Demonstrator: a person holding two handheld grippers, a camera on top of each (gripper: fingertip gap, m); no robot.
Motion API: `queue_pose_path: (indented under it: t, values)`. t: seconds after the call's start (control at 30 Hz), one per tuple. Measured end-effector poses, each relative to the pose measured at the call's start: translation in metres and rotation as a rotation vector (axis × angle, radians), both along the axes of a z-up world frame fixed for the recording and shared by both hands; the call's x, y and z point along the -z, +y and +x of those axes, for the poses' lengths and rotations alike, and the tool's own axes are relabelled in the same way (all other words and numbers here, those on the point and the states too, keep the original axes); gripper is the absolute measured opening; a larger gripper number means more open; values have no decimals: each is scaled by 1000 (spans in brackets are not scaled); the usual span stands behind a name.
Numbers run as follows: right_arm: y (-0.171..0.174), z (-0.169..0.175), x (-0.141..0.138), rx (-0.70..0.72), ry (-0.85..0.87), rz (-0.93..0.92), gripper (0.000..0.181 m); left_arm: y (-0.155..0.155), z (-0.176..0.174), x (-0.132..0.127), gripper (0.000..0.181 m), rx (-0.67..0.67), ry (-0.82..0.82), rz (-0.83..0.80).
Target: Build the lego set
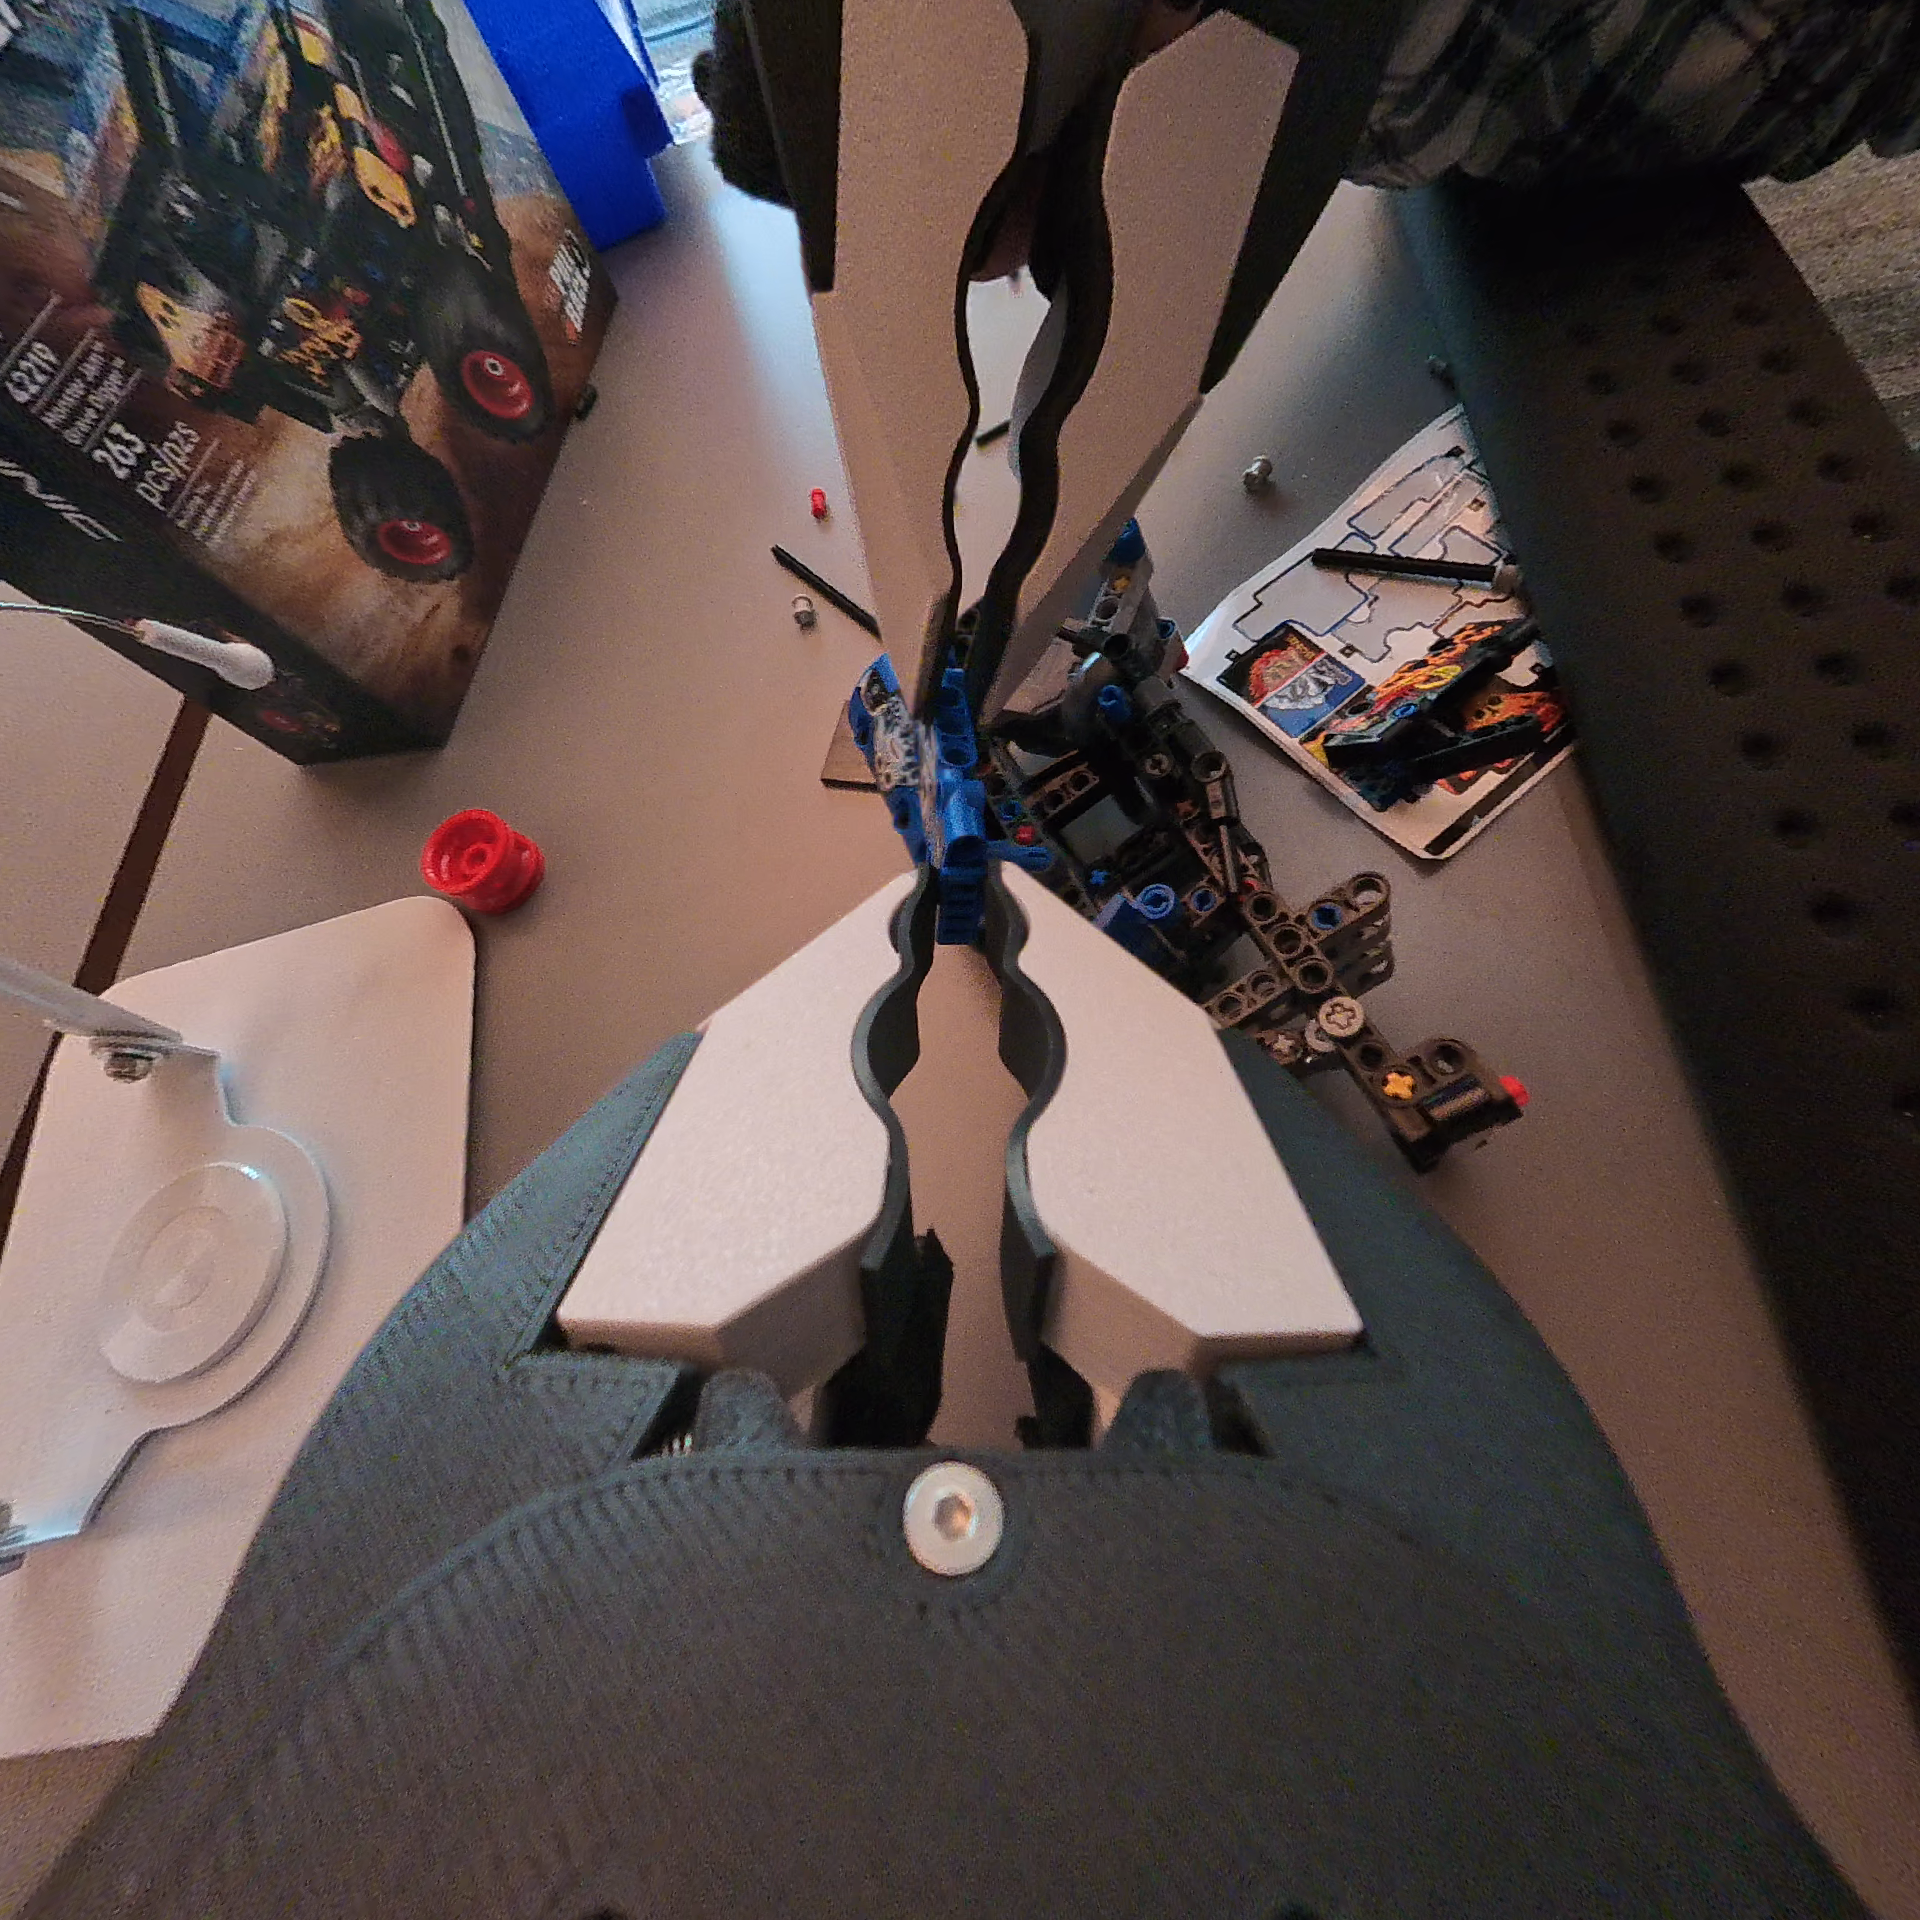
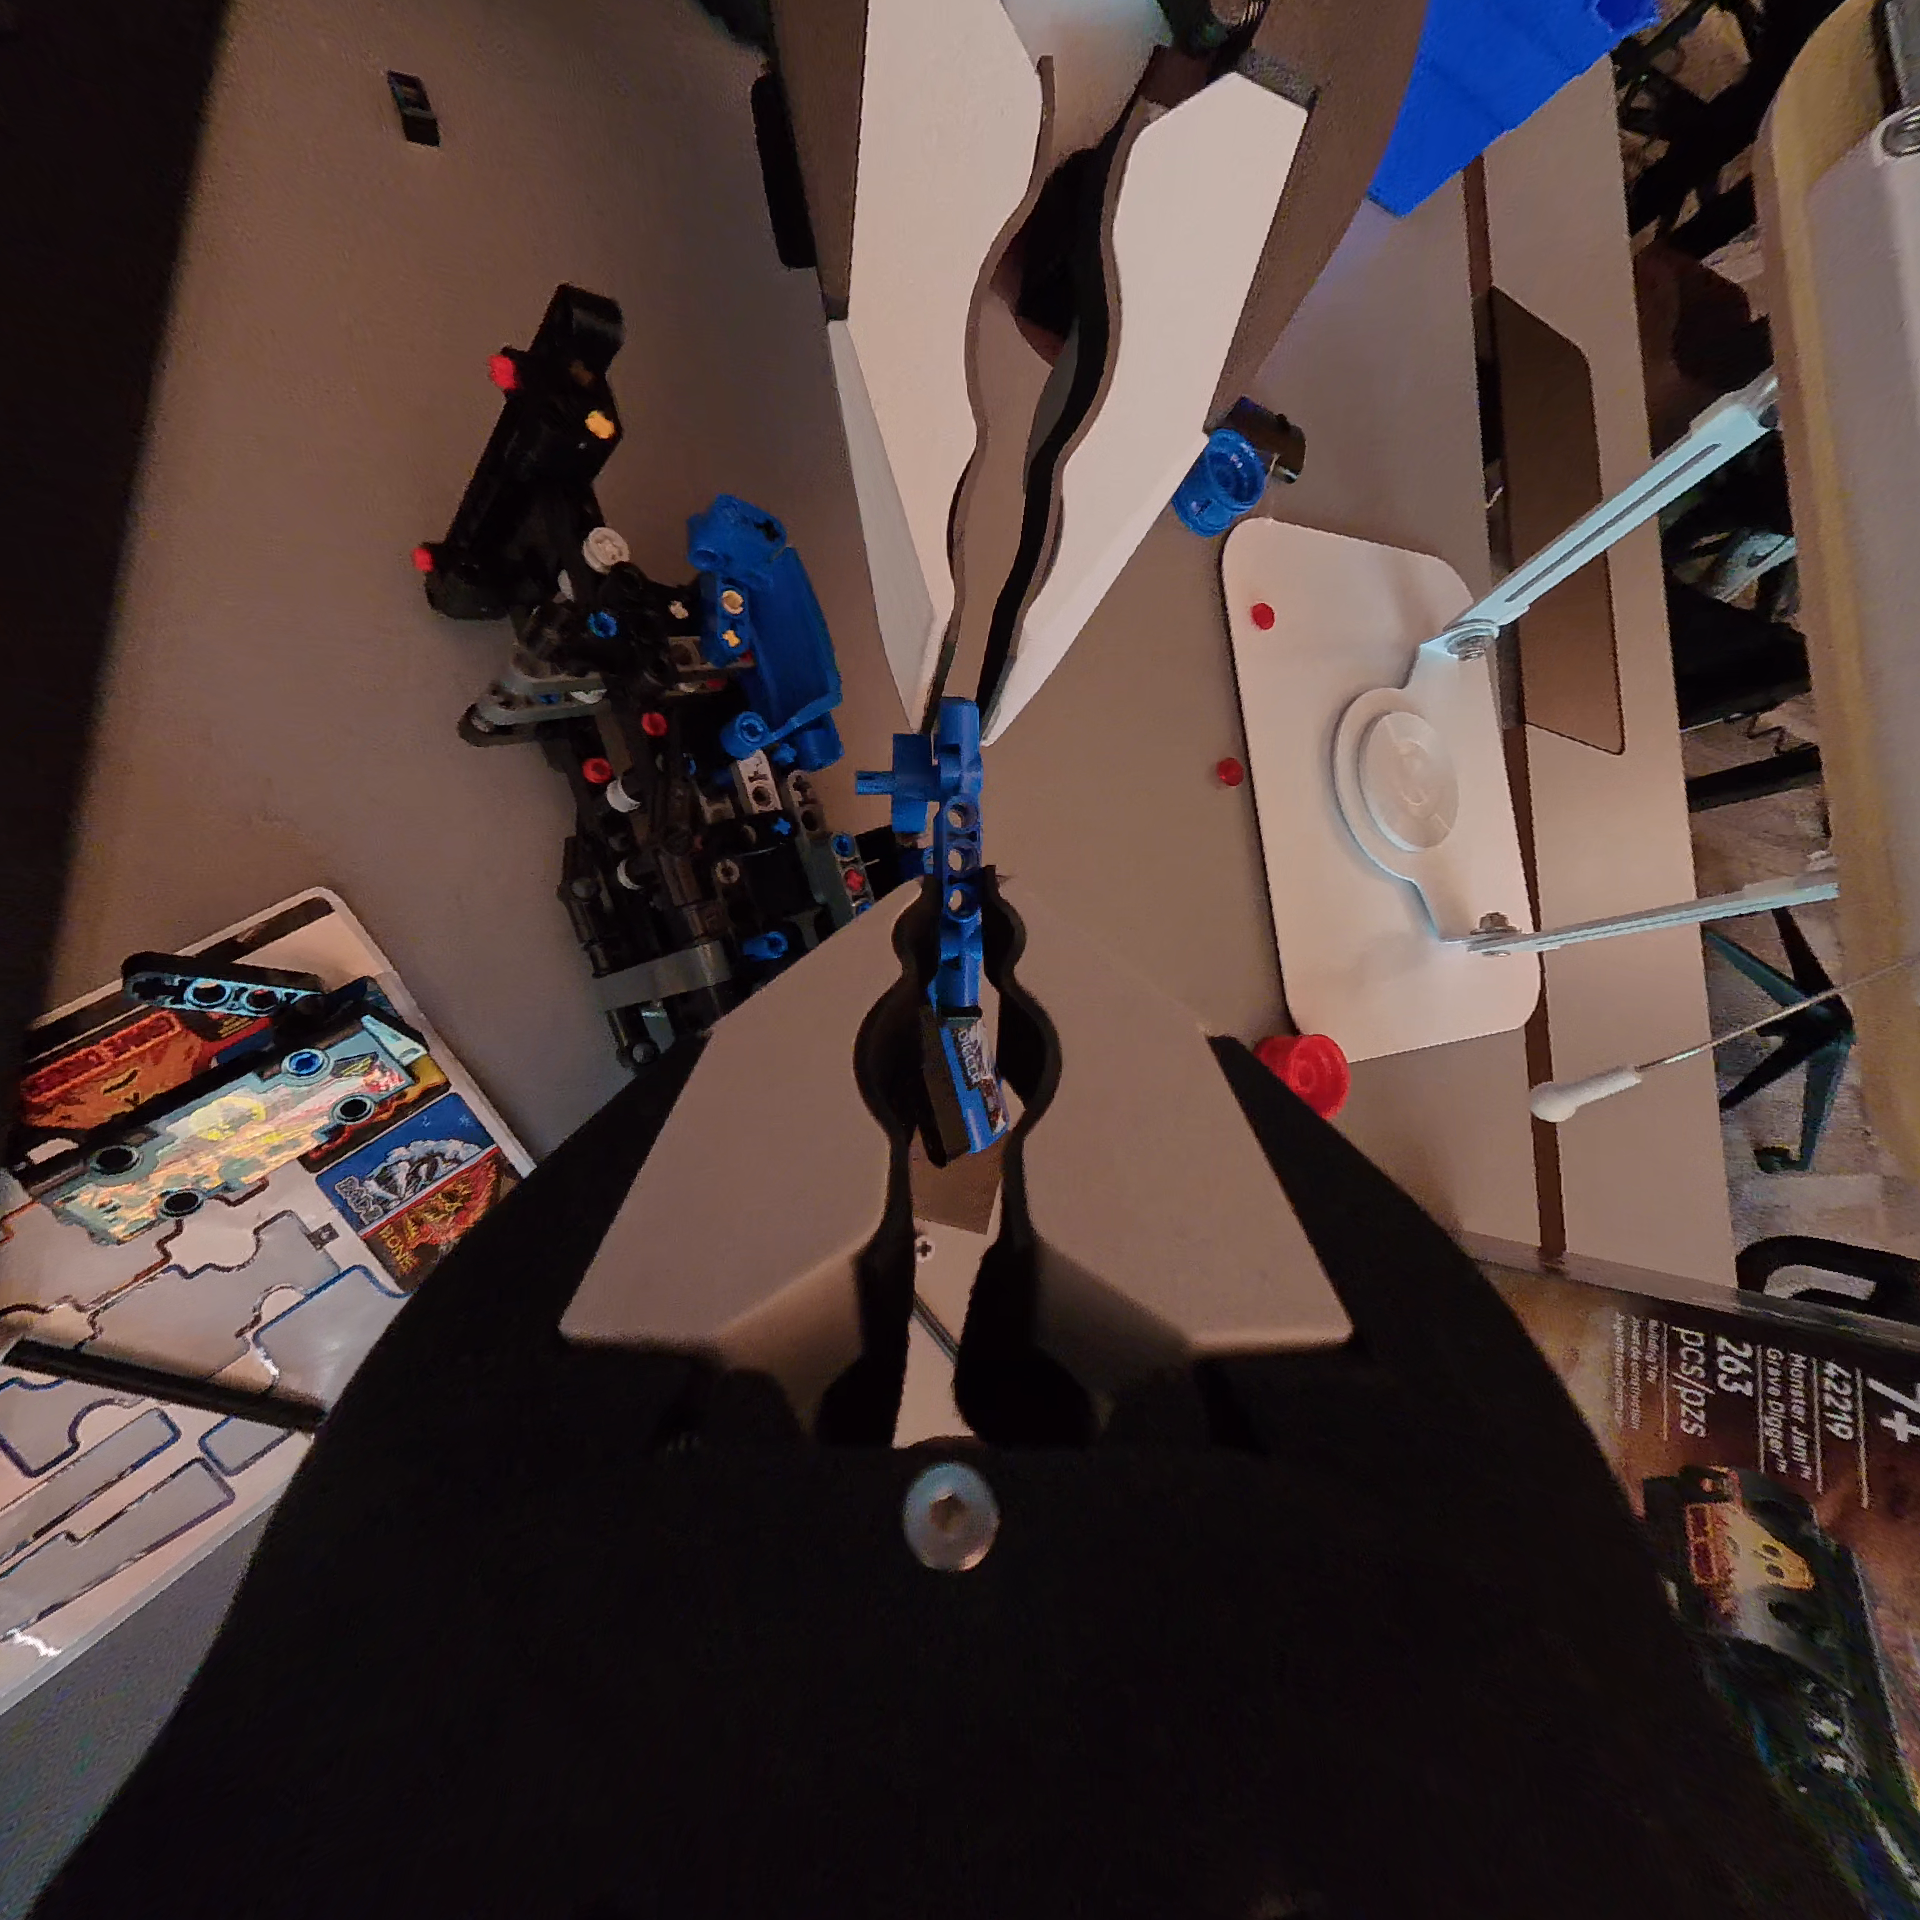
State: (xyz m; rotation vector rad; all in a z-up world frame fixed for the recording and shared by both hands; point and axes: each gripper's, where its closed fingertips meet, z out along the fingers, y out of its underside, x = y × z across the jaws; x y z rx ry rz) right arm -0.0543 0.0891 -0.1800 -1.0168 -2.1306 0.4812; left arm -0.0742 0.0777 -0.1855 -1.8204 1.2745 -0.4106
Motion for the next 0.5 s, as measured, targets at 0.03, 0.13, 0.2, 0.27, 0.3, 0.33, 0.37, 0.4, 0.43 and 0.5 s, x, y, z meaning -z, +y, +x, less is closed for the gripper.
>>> queue_pose_path:
  t: [0.03,0.13,0.2,0.27,0.3,0.33,0.37,0.4,0.43,0.5]
  values:
    - [0,0,1,-1,-3,3,5,0,1,1,8,3,1,0]
    - [3,-1,-1,11,12,24,5,4,-1,-1,8,-13,19,33]
    - [5,-1,-5,15,26,32,5,5,-1,-3,8,-19,16,52]
    - [5,-1,-4,17,22,38,5,6,-1,-1,8,-19,31,61]
    - [6,-1,-3,20,19,47,5,7,-1,1,8,-22,44,66]
    - [7,-1,-2,21,17,52,5,8,-1,2,8,-24,50,73]
    - [6,-2,-2,20,17,49,4,8,-2,2,8,-24,51,71]
    - [5,-2,-2,18,20,44,4,7,-2,2,8,-20,45,66]
    - [5,-2,-3,15,22,39,4,6,-2,0,8,-16,40,65]
    - [5,-3,-3,16,25,50,5,6,-3,0,8,-17,48,73]
